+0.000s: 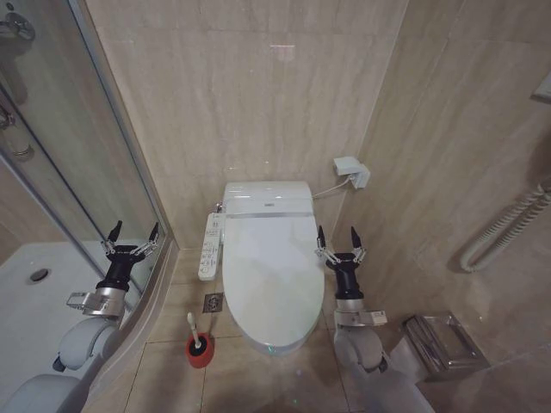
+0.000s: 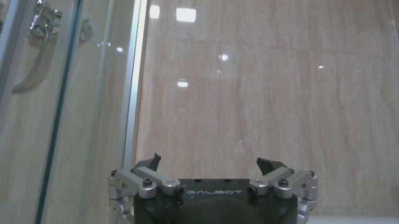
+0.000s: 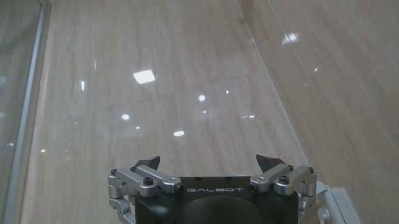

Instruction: Open the toilet lid, clean the toilet bowl with a toilet brush, close the toilet lid, and flush.

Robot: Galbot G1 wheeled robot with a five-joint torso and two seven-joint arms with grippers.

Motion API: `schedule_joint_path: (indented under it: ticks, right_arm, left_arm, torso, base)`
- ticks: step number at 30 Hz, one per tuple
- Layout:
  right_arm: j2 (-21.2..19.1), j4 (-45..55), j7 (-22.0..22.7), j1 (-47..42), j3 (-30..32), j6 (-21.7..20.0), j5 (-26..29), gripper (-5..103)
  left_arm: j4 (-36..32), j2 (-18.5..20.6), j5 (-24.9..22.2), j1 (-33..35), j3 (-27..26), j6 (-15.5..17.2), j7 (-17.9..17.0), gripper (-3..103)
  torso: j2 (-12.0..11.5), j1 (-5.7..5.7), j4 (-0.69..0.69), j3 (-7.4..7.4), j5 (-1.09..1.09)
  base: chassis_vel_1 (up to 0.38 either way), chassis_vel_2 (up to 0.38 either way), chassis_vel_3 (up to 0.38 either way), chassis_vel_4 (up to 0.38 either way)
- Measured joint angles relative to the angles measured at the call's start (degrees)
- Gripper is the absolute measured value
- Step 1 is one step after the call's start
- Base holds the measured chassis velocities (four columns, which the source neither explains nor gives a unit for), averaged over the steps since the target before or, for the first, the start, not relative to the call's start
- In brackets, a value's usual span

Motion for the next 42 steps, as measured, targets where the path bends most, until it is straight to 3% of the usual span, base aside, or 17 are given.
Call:
schedule_joint_path:
  ticks: [13,15,16,18,27,42]
  right_arm:
    - [0.23,0.05,2.55,-0.25,-0.14,-0.74,-2.35,100]
    - [0.14,0.07,2.52,-0.24,-0.05,-0.65,-2.41,100]
    - [0.12,0.08,2.52,-0.21,0.02,-0.63,-2.4,100]
    - [0.12,0.04,2.5,-0.2,0.06,-0.61,-2.41,100]
    - [1.2,0.03,1.2,-0.22,-0.31,-0.05,-2.23,100]
    - [1.45,-0.71,-0.41,-0.31,0.03,0.87,-1.14,100]
  left_arm:
    - [0.9,-0.51,0.36,0.19,0.75,-0.16,0.12,100]
    - [2.21,-0.21,0.35,-0.84,1.65,-0.26,0.13,100]
    - [3.11,0.11,0.34,-1.71,2.41,-0.39,0.23,100]
    - [3.61,0.31,0.31,-2.2,2.86,-0.46,0.37,100]
    - [9.03,1.95,-0.06,-9.73,8.24,-1.4,1.1,100]
    - [12.19,0.97,0.01,-12.95,11.16,-2.04,2.19,100]
  torso:
    - [-0.02,0.07,0.0,0.03,-0.01]
    - [-0.03,0.07,0.03,0.03,0.0]
    - [-0.03,0.05,-0.03,0.02,0.0]
    - [-0.02,0.05,-0.04,0.02,0.0]
    - [0.0,-0.01,0.01,-0.01,0.01]
    - [0.0,0.0,0.0,0.0,0.01]
  base:
    - [-0.183,0.199,0.185,-0.203]
    - [-0.09,0.096,0.043,-0.06]
    - [0.0,0.0,0.0,0.0]
    - [-0.01,0.012,-0.03,-0.01]
    - [0.038,-0.046,-0.034,0.031]
    - [-0.013,0.011,0.013,-0.014]
